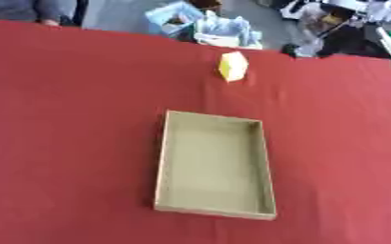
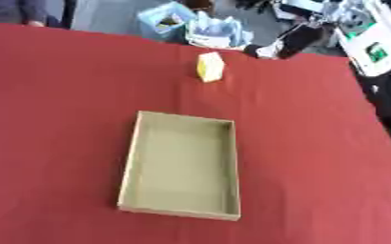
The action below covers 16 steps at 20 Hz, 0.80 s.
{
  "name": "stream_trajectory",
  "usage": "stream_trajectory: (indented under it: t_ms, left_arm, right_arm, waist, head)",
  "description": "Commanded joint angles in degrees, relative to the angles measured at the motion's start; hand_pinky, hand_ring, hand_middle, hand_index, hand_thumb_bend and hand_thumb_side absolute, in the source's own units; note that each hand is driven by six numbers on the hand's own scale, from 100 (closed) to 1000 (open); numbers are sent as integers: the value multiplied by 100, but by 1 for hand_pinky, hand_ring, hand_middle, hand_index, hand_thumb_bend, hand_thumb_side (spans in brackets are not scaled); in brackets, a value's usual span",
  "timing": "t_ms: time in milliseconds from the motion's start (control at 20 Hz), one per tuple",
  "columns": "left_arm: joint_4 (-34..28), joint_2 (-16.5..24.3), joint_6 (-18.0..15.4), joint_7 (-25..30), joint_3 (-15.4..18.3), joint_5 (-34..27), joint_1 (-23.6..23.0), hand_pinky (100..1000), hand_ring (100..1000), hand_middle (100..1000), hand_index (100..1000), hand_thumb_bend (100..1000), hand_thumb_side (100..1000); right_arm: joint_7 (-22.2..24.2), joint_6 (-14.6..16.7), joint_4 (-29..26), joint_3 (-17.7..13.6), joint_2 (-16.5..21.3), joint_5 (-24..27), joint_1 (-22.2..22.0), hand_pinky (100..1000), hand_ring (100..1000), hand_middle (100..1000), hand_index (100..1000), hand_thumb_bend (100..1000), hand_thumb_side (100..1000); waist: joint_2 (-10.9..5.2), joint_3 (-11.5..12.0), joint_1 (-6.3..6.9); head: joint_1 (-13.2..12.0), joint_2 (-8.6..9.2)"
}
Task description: Pick up objects on the table and place them in the box.
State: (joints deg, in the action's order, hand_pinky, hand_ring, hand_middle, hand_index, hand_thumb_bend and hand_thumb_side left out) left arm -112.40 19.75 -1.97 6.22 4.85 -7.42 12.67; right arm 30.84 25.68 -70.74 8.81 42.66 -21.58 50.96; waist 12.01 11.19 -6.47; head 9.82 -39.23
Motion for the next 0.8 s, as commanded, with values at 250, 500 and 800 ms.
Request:
stream_trajectory:
  t_ms: [250,500,800]
  left_arm:
    - [-104,130,-38,154,42,70,63,701,630,600,728,100,770]
    - [-121,132,-73,248,37,71,92,702,632,601,731,100,770]
    - [-142,126,-111,354,21,52,144,703,633,600,732,100,772]
  right_arm:
    - [184,49,127,-92,65,-186,204,810,920,909,996,361,297]
    - [388,48,267,-121,21,-276,269,814,927,914,995,363,285]
    - [443,-9,655,-238,-63,-415,336,811,927,907,989,366,279]
  waist:
    - [-87,-1,21]
    - [-54,65,-20]
    - [23,177,-56]
  head:
    - [51,41]
    - [139,76]
    - [330,131]
